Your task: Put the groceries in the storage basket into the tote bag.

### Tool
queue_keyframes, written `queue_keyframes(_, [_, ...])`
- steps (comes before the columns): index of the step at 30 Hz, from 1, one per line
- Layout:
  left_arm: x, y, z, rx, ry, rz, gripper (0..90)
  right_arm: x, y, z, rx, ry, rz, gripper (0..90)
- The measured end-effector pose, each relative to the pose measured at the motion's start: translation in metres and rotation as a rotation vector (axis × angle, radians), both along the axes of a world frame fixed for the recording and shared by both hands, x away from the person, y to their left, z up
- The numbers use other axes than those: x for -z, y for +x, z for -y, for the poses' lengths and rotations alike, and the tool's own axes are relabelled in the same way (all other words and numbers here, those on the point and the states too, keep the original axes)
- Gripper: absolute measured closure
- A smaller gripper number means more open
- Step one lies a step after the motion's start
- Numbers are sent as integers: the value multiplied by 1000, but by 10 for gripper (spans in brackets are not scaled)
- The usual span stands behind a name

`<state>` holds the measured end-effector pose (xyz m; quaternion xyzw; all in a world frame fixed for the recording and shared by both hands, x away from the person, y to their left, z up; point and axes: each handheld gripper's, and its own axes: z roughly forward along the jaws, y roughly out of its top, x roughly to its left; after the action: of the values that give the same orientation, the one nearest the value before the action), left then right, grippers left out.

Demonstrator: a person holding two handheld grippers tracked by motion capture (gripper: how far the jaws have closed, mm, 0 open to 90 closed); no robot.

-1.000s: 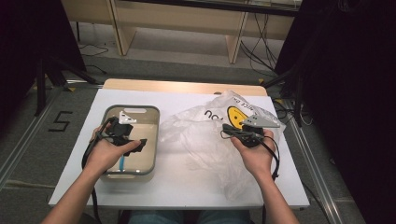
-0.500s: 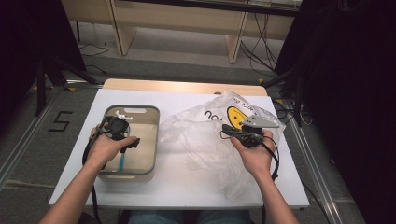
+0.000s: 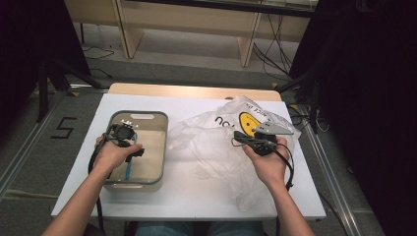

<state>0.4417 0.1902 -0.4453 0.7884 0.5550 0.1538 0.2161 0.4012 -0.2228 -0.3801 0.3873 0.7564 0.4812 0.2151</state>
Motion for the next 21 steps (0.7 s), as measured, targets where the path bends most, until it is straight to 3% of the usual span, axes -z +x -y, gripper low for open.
queue_keyframes(12, [17, 10, -5, -24, -3, -62, 397, 0, 0, 0, 1, -1, -1, 900])
queue_keyframes(21, [17, 6, -8, -26, -14, -110, 435, 0, 0, 0, 1, 2, 1, 900])
